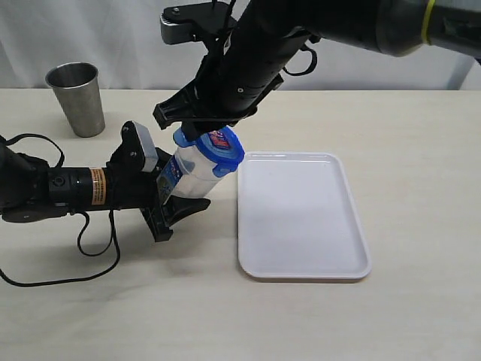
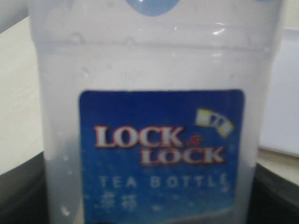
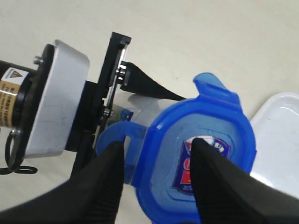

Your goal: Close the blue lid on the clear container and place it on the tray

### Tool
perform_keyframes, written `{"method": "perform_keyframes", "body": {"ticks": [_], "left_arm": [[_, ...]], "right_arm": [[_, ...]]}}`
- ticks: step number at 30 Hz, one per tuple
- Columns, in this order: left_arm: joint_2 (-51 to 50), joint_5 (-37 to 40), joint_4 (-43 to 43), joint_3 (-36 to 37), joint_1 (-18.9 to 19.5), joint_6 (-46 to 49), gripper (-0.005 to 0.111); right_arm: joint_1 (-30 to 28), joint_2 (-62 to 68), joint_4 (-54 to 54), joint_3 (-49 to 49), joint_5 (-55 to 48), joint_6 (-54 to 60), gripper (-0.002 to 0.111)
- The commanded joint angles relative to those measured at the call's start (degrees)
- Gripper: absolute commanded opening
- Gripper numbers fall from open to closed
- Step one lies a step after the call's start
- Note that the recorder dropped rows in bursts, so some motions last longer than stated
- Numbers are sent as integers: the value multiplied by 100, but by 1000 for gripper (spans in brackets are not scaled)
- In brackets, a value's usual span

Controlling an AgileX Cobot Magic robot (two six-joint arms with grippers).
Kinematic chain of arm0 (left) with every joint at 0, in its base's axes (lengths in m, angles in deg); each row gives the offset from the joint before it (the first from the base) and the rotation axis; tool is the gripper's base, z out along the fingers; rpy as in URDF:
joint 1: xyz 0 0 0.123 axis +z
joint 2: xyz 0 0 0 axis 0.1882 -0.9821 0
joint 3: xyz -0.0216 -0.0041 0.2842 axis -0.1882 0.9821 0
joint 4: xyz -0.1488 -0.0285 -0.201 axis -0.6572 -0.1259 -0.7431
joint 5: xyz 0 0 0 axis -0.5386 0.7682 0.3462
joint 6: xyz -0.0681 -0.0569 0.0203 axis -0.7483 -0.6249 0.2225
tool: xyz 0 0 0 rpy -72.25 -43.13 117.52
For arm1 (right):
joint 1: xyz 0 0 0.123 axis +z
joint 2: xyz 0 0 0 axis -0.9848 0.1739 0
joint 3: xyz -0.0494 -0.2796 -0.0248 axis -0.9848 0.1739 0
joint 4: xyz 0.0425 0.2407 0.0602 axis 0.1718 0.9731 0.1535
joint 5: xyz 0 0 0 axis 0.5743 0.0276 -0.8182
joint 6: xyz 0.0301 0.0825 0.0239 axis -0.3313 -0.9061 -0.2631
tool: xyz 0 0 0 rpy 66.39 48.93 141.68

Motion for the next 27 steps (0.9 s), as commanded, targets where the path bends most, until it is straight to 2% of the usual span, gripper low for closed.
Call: {"method": "perform_keyframes", "body": {"ticks": [1, 9, 16, 27], "left_arm": [[64, -122, -66, -17, -5, -18, 0], [64, -138, -54, -17, -5, -18, 0], [64, -225, -54, -17, -5, -18, 0], [64, -280, -54, -17, -5, -18, 0]], "right_arm": [[-4, 0, -146, -55, -1, -81, 43], [79, 270, 233, -55, -42, 183, 43], [357, 449, -434, -55, -193, 131, 29], [738, 799, -1153, -55, -470, -39, 28]]}}
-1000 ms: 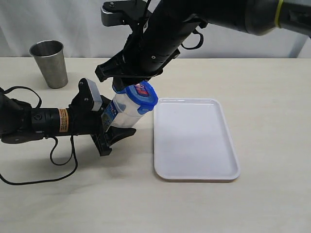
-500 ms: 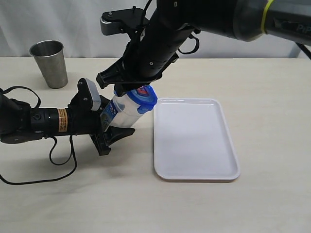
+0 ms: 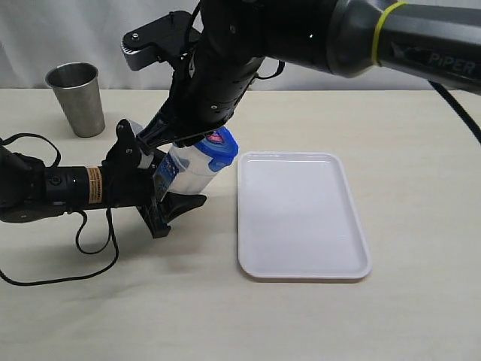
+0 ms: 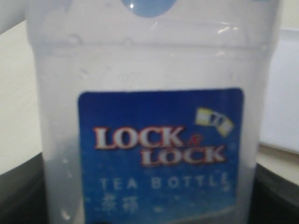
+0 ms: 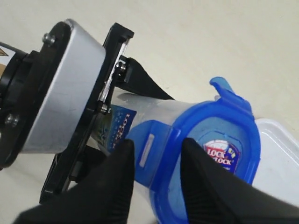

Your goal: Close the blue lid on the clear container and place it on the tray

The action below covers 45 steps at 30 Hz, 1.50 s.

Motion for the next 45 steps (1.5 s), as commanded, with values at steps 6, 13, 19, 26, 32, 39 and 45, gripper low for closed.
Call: {"method": "perform_keyframes", "body": {"ticks": [6, 13, 19, 26, 32, 39, 45], "left_arm": [[64, -315, 41, -17, -53, 181, 0], [64, -353, 41, -17, -53, 181, 0], [64, -353, 41, -17, -53, 181, 0], [64, -415, -92, -17, -53, 490, 0], [64, -438, -132, -17, -53, 1322, 0], [64, -451, 167, -17, -53, 2277, 0], [64, -874, 546, -17, -53, 3380, 0]], "right_arm": [[108, 444, -183, 146, -648, 83, 24], [275, 445, -1011, 146, -706, -289, 21], [422, 414, -1283, 146, -761, -141, 21], [434, -57, -1221, 146, -553, 416, 22], [434, -904, -989, 146, -650, 1537, 25], [212, -1549, -602, 146, -1239, 2211, 52], [-461, -1571, 475, 552, -1544, 4444, 52]]}}
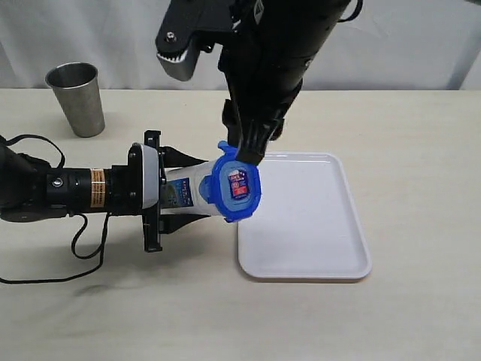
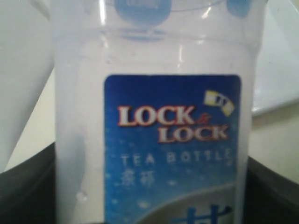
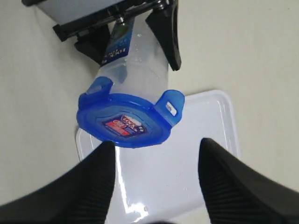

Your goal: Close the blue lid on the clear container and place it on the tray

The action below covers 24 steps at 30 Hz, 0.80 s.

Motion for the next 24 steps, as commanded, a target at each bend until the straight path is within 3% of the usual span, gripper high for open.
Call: {"method": "perform_keyframes", "body": {"ticks": [1, 3, 7, 17, 24], "left_arm": [[64, -317, 10, -17, -11, 183, 0], [64, -359, 93, -17, -11, 183, 0], [64, -408, 154, -17, -11, 183, 0], [64, -408, 93, -17, -11, 88, 0], [64, -661, 93, -17, -11, -108, 0]], "right_arm": [[-384, -50, 766, 395, 445, 1051, 52], [-433, -39, 1064, 728, 849, 1747, 52], [-433, 24, 1097, 1146, 1599, 2004, 52], [-430, 409, 1138, 1146, 1314, 1982, 52], [-430, 654, 1798, 1146, 1170, 2138, 50]]}}
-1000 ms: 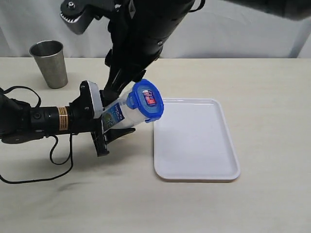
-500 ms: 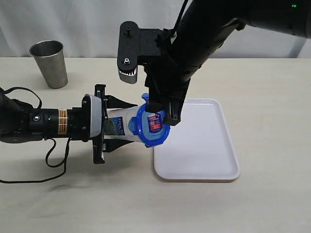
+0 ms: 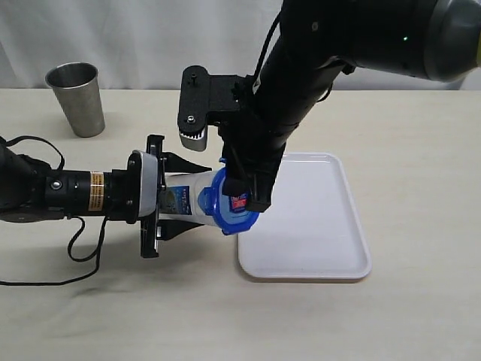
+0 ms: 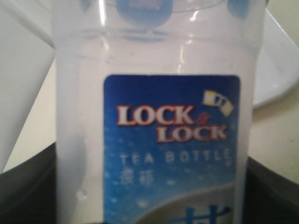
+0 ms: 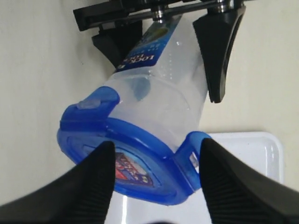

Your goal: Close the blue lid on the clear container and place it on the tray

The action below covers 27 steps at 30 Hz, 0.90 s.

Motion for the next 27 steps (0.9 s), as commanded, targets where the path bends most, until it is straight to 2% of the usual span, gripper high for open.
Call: {"method": "perform_keyframes", "body": {"ticks": [1, 5, 7, 12, 20, 27], "left_arm": [[64, -657, -208, -7, -11, -307, 0], [64, -723, -258, -7, -11, -372, 0], [64, -723, -255, -7, -11, -455, 0], [64, -733, -369, -7, -11, -797, 0], [64, -782, -369, -7, -11, -836, 0], [64, -851, -433, -7, -11, -1099, 0]], "right_arm": [[-9, 212, 492, 20, -187, 166, 48], [-9, 301, 492, 20, -359, 166, 33], [-9, 295, 537, 20, -372, 166, 29], [-9, 295, 684, 48, -414, 166, 29], [-9, 522, 726, 48, -466, 61, 29], [298, 717, 582, 48, -440, 101, 26]]}}
